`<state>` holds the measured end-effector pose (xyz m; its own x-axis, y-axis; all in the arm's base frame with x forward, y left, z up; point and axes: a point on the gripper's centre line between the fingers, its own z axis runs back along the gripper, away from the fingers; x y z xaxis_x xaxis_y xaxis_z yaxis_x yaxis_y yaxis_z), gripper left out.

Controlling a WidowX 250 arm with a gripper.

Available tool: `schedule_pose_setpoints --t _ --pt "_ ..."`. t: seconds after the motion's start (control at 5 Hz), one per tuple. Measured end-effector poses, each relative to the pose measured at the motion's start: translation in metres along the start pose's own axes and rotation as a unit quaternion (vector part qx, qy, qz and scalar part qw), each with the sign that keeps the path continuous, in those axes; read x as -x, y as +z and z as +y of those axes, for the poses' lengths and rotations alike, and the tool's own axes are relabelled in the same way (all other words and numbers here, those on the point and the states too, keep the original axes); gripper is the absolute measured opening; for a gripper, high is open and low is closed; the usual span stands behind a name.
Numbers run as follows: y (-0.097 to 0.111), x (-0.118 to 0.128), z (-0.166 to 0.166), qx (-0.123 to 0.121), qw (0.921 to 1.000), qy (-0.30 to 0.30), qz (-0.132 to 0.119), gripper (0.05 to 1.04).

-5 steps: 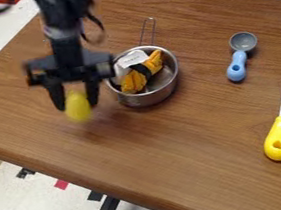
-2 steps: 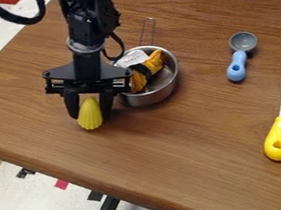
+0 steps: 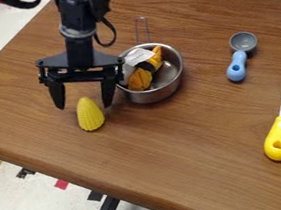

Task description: Move yellow object to left bottom of silver pot

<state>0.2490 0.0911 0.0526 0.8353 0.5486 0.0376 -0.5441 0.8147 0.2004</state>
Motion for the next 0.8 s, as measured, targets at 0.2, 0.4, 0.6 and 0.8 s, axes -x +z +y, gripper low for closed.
schedule_pose_setpoints --t 0.2,0.4,0.6,0.8 --pt "0.009 -0.006 0.006 0.002 0.9999 0.004 0.012 1.0" --pt "0.024 -0.019 0.016 0.015 0.9996 0.016 0.016 1.0" --pt "0.04 -0.021 0.013 0.055 0.9977 0.021 0.034 1.0" --pt "0.053 -0.022 -0.004 0.082 0.9959 0.027 0.026 1.0"
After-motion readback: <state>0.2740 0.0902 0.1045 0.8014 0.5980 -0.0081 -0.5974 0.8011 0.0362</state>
